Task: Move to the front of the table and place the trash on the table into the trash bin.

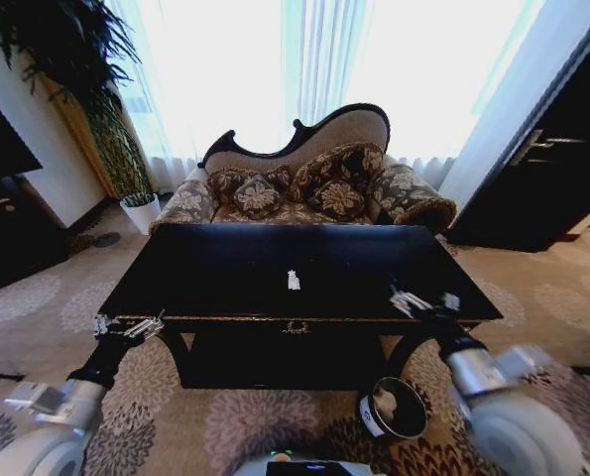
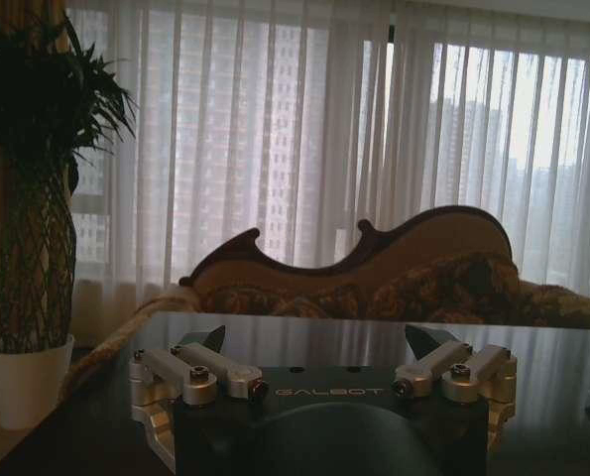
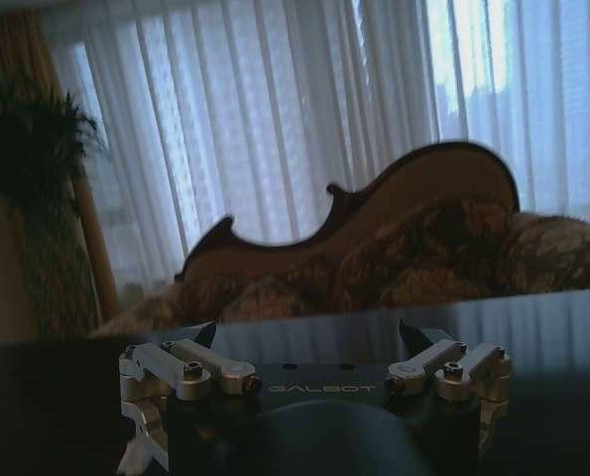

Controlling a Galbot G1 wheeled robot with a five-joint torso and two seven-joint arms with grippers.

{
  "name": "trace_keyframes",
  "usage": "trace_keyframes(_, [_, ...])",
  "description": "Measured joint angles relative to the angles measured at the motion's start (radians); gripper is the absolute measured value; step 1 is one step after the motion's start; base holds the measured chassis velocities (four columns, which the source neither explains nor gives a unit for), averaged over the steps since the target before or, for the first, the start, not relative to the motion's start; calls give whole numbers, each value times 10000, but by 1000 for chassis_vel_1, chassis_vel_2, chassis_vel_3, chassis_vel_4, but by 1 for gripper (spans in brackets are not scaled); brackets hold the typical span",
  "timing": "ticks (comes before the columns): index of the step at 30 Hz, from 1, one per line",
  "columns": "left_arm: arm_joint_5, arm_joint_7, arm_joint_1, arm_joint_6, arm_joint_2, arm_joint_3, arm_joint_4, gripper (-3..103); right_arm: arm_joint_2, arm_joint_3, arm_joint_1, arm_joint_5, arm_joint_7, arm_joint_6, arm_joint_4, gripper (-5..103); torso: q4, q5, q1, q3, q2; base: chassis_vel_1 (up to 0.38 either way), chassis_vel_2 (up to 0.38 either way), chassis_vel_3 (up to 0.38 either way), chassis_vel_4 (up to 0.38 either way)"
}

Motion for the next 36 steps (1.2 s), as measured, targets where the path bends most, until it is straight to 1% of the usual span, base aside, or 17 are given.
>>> trace_keyframes(3, [0, 0, 0, 0, 0, 0, 0, 100, -319, 57, -3, 172, 204, -268, 2, 100, -3, 2, 0, 0, 0, 0, 0, 0, 0])
trace_keyframes(4, [0, 0, 0, 0, 0, 1, 0, 100, -930, -157, 286, 272, 530, -501, 2, 100, -13, 3, -1, -1, 1, 0, 0, 0, 0])
trace_keyframes(5, [0, 0, 0, 0, 0, 0, 0, 100, -1166, -289, 486, 313, 627, -568, -11, 100, -11, 3, -1, -1, 1, 0, 0, 0, 0])
trace_keyframes(7, [0, 2, 0, 0, 0, 0, 0, 100, -2195, -755, 1417, 754, 952, -869, -394, 100, -1, 3, -1, 0, 0, 0, 0, 0, 0])
trace_keyframes(8, [0, 2, 0, 0, 0, 0, 0, 100, -2195, -755, 1417, 754, 952, -869, -394, 100, -1, 3, -1, 0, 0, 0, 0, 0, 0])
trace_keyframes(13, [-1, -1, 0, 0, 0, 0, 0, 100, -4078, -1447, 2890, 2041, 1265, -1005, -1668, 100, -3, 0, 1, 0, -1, 0, 0, 0, 0])
trace_keyframes(14, [-1, -1, 0, 0, 0, 0, 0, 100, -4078, -1447, 2890, 2041, 1265, -1005, -1668, 100, -3, 0, 1, 0, -1, 0, 0, 0, 0])
trace_keyframes(16, [0, 1, 0, 0, 0, 0, 0, 100, -4605, -2082, 3633, 2899, 1409, -1060, -2043, 100, -5, 1, 0, 0, 0, 0, 0, 0, 0])
trace_keyframes(18, [0, 2, 0, 0, 0, 0, 0, 100, -5057, -3628, 5321, 3830, 1681, -1152, -2558, 100, -6, 1, 0, -1, 0, 0, 0, 0, 0])
trace_keyframes(19, [0, 2, 0, 0, 0, 0, 0, 100, -5057, -3628, 5321, 3830, 1681, -1152, -2558, 100, -6, 1, 0, -1, 0, 0, 0, 0, 0])
trace_keyframes(22, [0, 0, 0, 0, 0, 0, 0, 100, -5121, -6344, 8212, 4658, 2068, -1331, -3087, 100, -4, 3, 1, 1, 0, 0, 0, 0, 0])
trace_keyframes(23, [-1, 1, 0, 0, 0, 1, 0, 100, -5037, -6996, 8972, 4760, 2138, -1380, -3170, 100, -5, 2, 1, 0, 0, 0, 0, 0, 0])
trace_keyframes(24, [-1, 1, 0, 0, 0, 1, 0, 100, -5037, -6996, 8972, 4760, 2138, -1380, -3170, 100, -5, 2, 1, 0, 0, 0, 0, 0, 0])
trace_keyframes(27, [0, -1, 0, 0, 0, 0, 0, 100, -4472, -9382, 11495, 5078, 2538, -1574, -3463, 100, -3, 1, 0, 0, 1, 0, 0, 0, 0])
trace_keyframes(28, [0, -1, 0, 0, 0, 0, 0, 100, -4472, -9382, 11495, 5078, 2538, -1574, -3463, 100, -3, 1, 0, 0, 1, 0, 0, 0, 0])
trace_keyframes(31, [-1, 0, 0, 0, 0, 0, 0, 100, -4032, -10611, 12654, 5287, 2776, -1741, -3503, 100, -1, -2, 0, 0, 1, 0, 0, 0, 0])
trace_keyframes(36, [0, 0, -1, 0, -1, 0, 0, 100, -3695, -11516, 13156, 5145, 2804, -1816, -3540, 100, -7, 1, 1, -1, 1, 0, 0, 0, 0])
